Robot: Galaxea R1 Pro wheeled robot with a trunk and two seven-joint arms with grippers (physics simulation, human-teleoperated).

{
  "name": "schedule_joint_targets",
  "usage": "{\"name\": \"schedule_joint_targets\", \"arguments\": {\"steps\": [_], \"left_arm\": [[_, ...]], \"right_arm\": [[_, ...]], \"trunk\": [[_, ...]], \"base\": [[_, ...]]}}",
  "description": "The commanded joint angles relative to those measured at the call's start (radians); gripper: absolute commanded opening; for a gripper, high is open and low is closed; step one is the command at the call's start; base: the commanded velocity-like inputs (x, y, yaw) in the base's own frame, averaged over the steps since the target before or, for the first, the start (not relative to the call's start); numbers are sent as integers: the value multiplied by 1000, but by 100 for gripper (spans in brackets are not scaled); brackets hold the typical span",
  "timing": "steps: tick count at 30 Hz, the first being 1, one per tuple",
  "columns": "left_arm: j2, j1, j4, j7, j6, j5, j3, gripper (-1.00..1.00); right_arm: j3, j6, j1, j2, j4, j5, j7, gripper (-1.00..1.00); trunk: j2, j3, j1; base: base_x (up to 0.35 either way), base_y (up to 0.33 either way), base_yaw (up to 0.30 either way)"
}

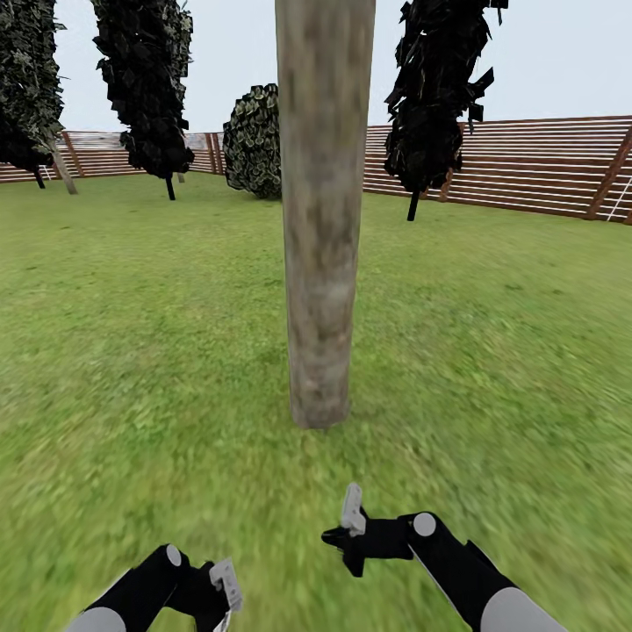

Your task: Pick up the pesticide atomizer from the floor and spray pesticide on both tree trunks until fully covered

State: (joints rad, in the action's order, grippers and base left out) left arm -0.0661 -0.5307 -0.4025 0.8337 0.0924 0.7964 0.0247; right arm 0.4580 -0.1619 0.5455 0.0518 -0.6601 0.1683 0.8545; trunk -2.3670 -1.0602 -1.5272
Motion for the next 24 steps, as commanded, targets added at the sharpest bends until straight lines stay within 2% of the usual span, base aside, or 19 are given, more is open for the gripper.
{"name": "schedule_joint_targets", "arguments": {"steps": [1,3,7,14,15,16,17,22,24], "left_arm": [[4,0,0,0,0,1,1,-100],[12,0,0,0,0,1,3,-100],[25,0,-1,1,-2,-1,4,-100],[40,1,-1,5,-14,-3,5,-100],[45,1,-1,5,-17,-2,10,-100],[61,1,-1,5,-57,-4,64,-100],[68,1,-1,5,-79,-4,75,-100],[81,1,-3,4,-115,-9,88,-100],[82,1,-2,5,-163,-11,88,-100]], "right_arm": [[1,0,0,0,0,0,4,-100],[2,1,0,-1,-1,8,24,-100],[1,1,1,-5,-2,52,43,-100],[1,1,1,-21,-2,63,46,-100],[1,1,1,-22,-2,63,46,-100],[1,1,1,-24,-2,64,46,-100],[1,1,1,-24,-1,65,46,-100],[1,1,1,-24,-1,65,45,-100],[1,1,1,-24,-1,65,46,-100]], "trunk": [[0,0,0],[0,0,0],[0,0,0],[0,0,0],[0,0,0],[0,0,0],[0,0,0],[0,0,0],[0,0,0]], "base": [[0,0,0],[0,0,0],[0,0,0],[0,0,0],[0,0,0],[0,0,0],[0,0,0],[0,0,0],[0,0,0]]}}
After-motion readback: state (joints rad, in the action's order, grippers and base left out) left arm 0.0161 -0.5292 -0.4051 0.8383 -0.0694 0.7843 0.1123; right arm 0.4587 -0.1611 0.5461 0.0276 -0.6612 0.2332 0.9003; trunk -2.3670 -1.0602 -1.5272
